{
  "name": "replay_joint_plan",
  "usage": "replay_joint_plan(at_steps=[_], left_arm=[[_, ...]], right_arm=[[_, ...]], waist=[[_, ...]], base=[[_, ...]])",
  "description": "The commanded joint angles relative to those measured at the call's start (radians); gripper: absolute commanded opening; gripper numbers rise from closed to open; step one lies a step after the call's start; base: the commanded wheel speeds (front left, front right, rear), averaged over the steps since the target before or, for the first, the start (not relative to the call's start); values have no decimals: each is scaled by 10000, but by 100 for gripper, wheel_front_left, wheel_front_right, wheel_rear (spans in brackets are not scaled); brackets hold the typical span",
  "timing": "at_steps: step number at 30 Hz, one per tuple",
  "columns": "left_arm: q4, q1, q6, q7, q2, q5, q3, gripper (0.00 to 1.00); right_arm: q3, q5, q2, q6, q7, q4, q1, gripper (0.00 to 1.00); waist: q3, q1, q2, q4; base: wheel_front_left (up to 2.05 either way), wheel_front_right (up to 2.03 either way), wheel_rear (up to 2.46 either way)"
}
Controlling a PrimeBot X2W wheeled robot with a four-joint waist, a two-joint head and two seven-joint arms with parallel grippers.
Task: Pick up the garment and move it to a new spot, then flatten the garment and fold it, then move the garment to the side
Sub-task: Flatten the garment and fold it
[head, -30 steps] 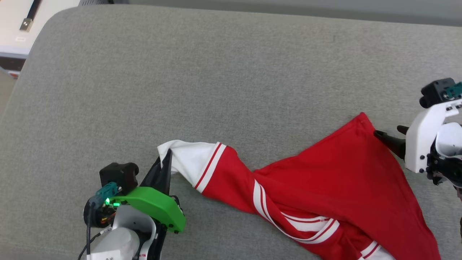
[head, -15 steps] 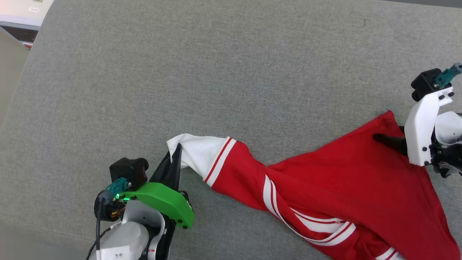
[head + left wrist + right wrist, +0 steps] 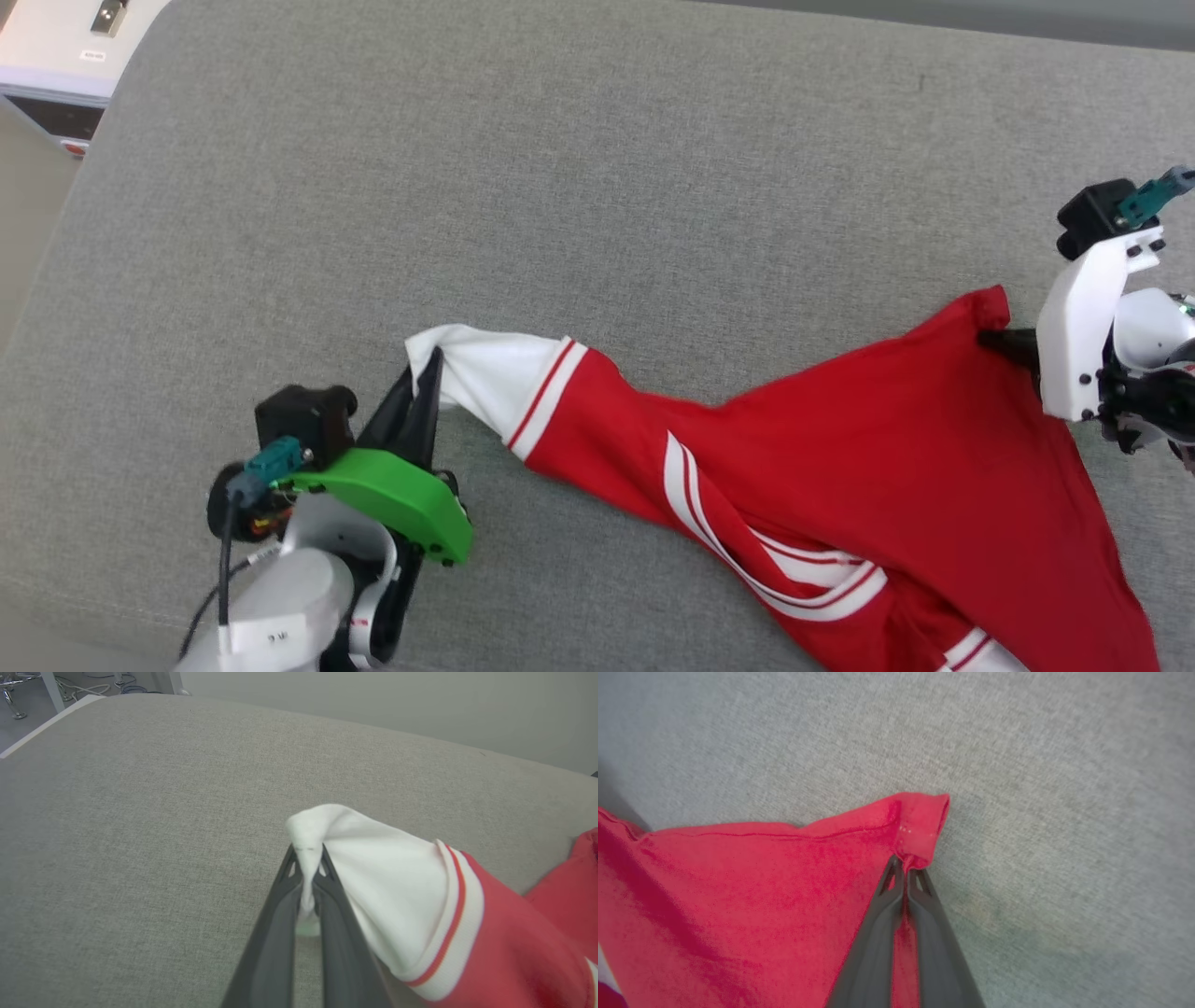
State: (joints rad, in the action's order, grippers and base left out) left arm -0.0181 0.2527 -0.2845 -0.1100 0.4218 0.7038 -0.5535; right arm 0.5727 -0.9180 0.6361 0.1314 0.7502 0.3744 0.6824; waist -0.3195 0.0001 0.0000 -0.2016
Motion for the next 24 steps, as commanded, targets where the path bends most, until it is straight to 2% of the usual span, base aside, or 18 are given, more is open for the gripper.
replay_joint_plan(at_steps=[1,7,11,15,18,24], left_arm=[[80,514,45,10,254,-224,124,0],[57,2018,404,456,955,-621,341,0],[-272,3440,722,666,1100,-807,501,0],[-1048,5057,1098,772,968,-905,618,0],[-1922,6365,1370,726,668,-953,676,0],[-3866,9047,1610,363,243,-1246,913,0]], right_arm=[[-131,76,-36,-7,-317,127,277,0],[-615,433,-328,-7,-1401,662,1125,0],[-807,904,-599,-7,-1956,1137,1856,0],[-1110,1475,-895,-7,-2569,1729,2791,0],[-1392,1946,-1123,-7,-3073,2250,3613,0],[-2176,2761,-1521,-7,-4094,3216,5538,0]], waist=[[237,-1,0,196],[655,-1,0,634],[820,-1,0,957],[772,-1,0,1261],[627,-1,0,1450],[71,-1,0,1783]], base=[[0,0,0],[0,0,0],[0,0,0],[0,0,0],[0,0,0],[0,0,0]])
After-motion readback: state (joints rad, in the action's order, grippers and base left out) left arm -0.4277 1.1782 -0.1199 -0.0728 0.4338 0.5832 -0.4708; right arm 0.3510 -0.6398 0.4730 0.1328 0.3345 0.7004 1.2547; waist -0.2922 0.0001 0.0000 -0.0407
